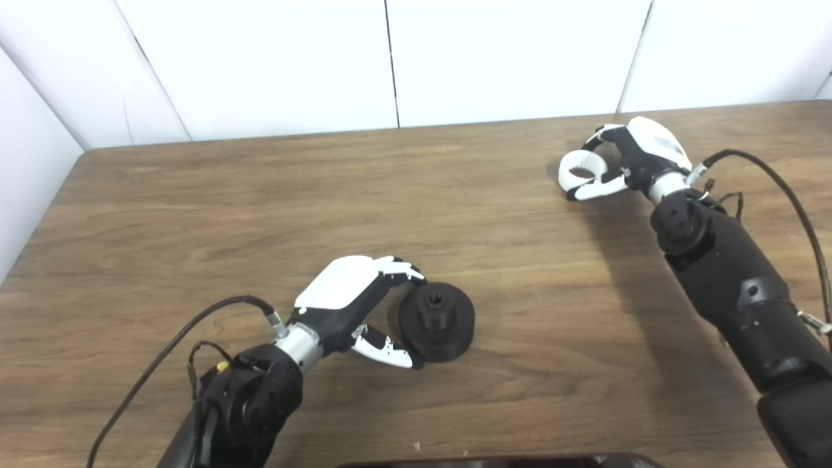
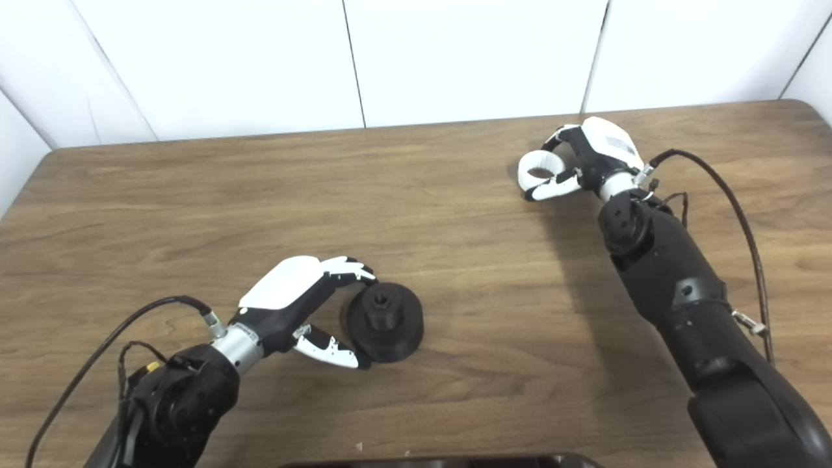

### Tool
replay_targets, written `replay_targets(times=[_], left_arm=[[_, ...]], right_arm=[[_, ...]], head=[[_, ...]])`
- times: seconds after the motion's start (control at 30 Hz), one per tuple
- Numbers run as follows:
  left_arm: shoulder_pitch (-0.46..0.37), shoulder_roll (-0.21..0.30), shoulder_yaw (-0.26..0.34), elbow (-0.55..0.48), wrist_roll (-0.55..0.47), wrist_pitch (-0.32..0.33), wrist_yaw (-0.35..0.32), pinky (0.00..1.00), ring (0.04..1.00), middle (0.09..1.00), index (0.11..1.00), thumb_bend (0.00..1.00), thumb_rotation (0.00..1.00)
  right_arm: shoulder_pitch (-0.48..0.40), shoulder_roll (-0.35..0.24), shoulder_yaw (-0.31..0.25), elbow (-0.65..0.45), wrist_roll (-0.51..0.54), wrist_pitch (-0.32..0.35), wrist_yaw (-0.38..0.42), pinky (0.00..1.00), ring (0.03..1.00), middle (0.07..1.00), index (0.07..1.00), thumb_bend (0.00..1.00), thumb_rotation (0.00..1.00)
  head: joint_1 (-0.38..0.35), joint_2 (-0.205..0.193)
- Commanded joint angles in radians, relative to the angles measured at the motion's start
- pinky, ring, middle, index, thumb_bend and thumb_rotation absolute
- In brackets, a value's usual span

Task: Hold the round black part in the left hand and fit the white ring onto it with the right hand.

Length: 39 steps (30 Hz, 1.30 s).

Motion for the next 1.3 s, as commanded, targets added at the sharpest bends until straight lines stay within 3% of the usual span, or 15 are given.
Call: replay_targets(times=[0.0,0.37,0.47,0.53,0.67,1.27], left_arm=[[-0.001,0.009,0.001,-0.011,0.0,-0.001,-0.008,0.86,0.932,0.873,0.732,0.79,0.26],[-0.001,0.005,-0.002,-0.003,-0.001,-0.003,-0.005,0.87,0.93,0.873,0.734,0.79,0.26],[-0.001,0.005,-0.005,0.0,0.002,-0.001,-0.007,0.87,0.93,0.873,0.734,0.79,0.26],[-0.001,0.005,-0.006,0.001,0.003,-0.002,-0.007,0.87,0.93,0.873,0.734,0.8,0.26],[0.001,0.003,-0.005,-0.001,0.0,-0.001,-0.007,0.87,0.929,0.873,0.734,0.8,0.26],[-0.004,-0.006,-0.012,0.001,0.01,0.001,-0.01,0.86,0.928,0.873,0.735,0.79,0.26]], right_arm=[[-0.03,-0.017,-0.018,-0.06,0.003,-0.023,-0.019,0.83,0.937,0.882,0.621,0.72,0.23],[0.017,-0.041,-0.026,-0.189,-0.014,-0.003,0.006,0.8,0.919,0.863,0.598,0.73,0.27],[0.037,-0.044,-0.035,-0.247,-0.012,0.021,0.029,0.83,0.925,0.864,0.597,0.73,0.26],[0.05,-0.046,-0.04,-0.288,-0.014,0.032,0.043,0.83,0.928,0.863,0.527,0.59,0.19],[0.083,-0.047,-0.048,-0.398,-0.026,0.072,0.078,0.83,0.923,0.862,0.495,0.52,0.16],[0.242,-0.018,-0.043,-0.869,-0.068,0.176,0.283,0.78,0.9,0.85,0.492,0.52,0.15]], head=[[0.0,0.001],[-0.001,0.005],[0.0,0.006],[0.0,0.006],[0.005,0.011],[0.011,0.019]])
